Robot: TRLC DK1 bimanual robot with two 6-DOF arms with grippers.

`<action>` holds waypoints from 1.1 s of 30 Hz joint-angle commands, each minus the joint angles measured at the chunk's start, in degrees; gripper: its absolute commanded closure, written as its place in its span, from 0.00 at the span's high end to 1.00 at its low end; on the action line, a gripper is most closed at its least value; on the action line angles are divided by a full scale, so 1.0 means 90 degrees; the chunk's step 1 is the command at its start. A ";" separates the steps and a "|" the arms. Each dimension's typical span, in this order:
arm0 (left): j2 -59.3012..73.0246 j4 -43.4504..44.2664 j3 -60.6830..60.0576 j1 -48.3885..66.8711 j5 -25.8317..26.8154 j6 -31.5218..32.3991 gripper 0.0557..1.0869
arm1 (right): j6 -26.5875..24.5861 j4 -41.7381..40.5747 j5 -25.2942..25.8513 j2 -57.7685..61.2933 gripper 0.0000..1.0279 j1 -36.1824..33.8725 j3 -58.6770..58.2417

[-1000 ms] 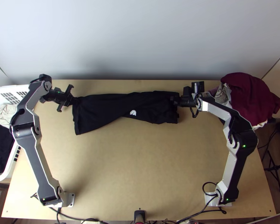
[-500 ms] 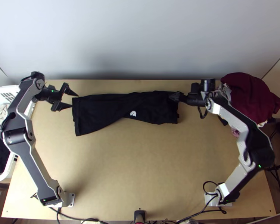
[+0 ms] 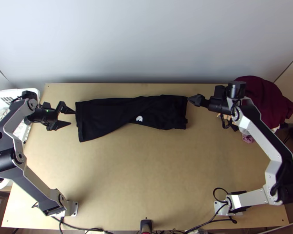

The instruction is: Fold the t-shirt

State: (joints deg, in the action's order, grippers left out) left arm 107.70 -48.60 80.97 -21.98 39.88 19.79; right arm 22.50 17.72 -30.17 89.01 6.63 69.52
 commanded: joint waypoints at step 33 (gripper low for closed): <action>0.0123 0.2480 -0.1008 0.0098 0.0374 0.2010 0.03 | 0.0459 0.1000 0.0003 -0.1326 0.96 0.0327 -0.0038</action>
State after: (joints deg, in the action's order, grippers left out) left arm 111.83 -22.13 72.71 -13.58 44.16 39.86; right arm 26.39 26.79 -30.15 79.59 9.74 72.36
